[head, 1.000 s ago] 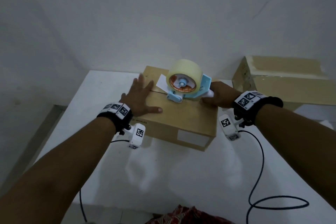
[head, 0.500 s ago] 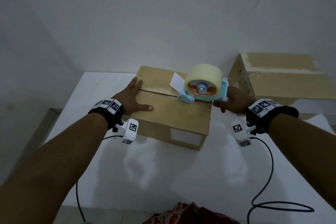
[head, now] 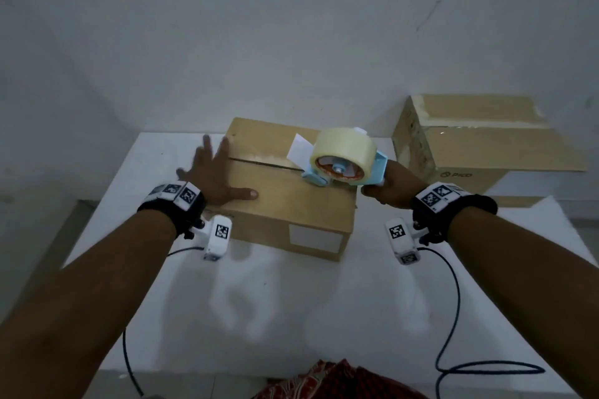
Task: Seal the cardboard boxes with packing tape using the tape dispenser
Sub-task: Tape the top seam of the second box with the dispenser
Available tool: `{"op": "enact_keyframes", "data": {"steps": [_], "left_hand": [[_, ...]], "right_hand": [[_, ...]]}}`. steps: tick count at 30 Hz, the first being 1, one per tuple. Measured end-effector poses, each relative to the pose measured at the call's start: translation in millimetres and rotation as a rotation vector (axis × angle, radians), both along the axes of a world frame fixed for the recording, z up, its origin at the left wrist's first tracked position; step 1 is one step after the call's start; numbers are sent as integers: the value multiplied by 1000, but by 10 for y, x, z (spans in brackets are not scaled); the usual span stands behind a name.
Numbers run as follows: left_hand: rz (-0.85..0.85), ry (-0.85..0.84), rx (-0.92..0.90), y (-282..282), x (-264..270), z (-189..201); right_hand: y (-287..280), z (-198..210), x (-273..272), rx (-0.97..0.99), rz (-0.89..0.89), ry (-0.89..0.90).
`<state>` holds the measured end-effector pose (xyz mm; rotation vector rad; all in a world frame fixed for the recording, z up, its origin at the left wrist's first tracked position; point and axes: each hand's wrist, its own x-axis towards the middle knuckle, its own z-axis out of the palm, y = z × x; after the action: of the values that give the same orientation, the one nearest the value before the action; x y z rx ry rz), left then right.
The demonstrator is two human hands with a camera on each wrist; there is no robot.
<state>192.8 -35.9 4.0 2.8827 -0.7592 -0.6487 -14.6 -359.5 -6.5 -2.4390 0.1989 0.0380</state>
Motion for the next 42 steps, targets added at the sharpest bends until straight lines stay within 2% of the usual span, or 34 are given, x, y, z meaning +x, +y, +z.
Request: {"op": "enact_keyframes", "data": {"steps": [1,3,5,9,20,28,42], "left_hand": [[-85,-42,11,-61,-117,2],[-247,-25,2,-232,-379,-12],[-323,1,3,-414,-600,-79],[-272,-49,41,-610,-728,-164],[-305,-19,82,-568,-308,-96],[-225,-44,33,-845,-605,-140],[-235,2,103,-851,-573,-95]], "right_hand": [[11,-16,18,-1,-6,0],[41,-47,52,20,-13,18],[60,-61,84,47,-15,25],[9,-58,110,56,-13,42],[0,-49,-65,80,-119,14],[9,-57,-231,114,-165,46],[-190,-50,-710,136,-315,45]]}}
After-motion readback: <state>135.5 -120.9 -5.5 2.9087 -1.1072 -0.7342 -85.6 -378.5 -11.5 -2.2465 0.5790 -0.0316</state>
